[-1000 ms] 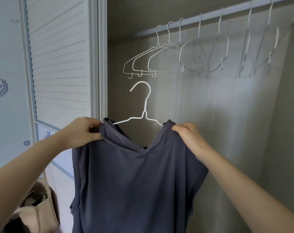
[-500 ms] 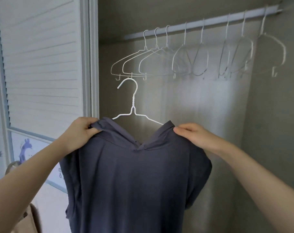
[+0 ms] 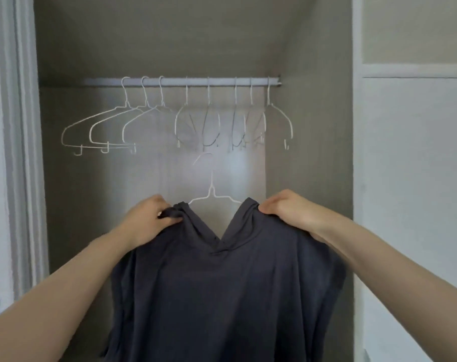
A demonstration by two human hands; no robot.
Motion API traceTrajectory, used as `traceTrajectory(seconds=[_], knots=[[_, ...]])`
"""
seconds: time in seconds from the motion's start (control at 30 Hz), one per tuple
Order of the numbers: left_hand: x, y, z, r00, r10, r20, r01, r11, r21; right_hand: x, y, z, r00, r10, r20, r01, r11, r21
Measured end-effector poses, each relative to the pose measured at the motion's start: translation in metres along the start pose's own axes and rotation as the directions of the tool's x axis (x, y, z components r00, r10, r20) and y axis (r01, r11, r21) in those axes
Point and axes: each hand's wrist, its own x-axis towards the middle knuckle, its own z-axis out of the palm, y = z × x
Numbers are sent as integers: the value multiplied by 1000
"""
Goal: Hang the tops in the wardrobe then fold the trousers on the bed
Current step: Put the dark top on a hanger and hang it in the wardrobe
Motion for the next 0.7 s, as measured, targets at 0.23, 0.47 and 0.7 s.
traceTrajectory(seconds=[0.23, 0.47, 0.7], knots=[[50, 72, 58, 967, 81, 242, -62, 994, -88, -29, -16, -66, 967, 194, -168, -218, 966, -141], [90, 118, 82, 942, 212, 259, -167, 968, -186, -39, -35, -88, 876, 459, -148, -462, 887, 13], [128, 159, 99, 928, 302, 218, -218, 915, -340, -43, -45, -102, 867, 429, -254, -418, 903, 97]])
